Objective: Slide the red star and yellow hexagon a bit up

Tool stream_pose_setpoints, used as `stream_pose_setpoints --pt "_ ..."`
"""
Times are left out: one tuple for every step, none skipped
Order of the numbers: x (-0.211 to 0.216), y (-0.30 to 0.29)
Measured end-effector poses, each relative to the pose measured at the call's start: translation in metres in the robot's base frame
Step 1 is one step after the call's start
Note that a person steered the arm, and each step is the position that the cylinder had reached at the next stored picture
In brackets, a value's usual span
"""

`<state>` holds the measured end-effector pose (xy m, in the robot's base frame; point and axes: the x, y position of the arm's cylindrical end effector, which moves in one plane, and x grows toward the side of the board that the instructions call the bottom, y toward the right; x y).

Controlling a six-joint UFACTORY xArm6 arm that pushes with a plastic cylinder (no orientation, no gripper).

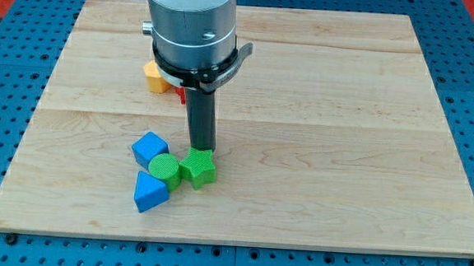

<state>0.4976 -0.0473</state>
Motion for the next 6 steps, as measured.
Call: stream_pose_setpoints --pt "0.000 0.000" --pt "0.000 0.005" --pt "-0.007 0.004" --pt "-0.026 -0.001" --pt "-0.045 -0.030" --pt "-0.066 -0.051"
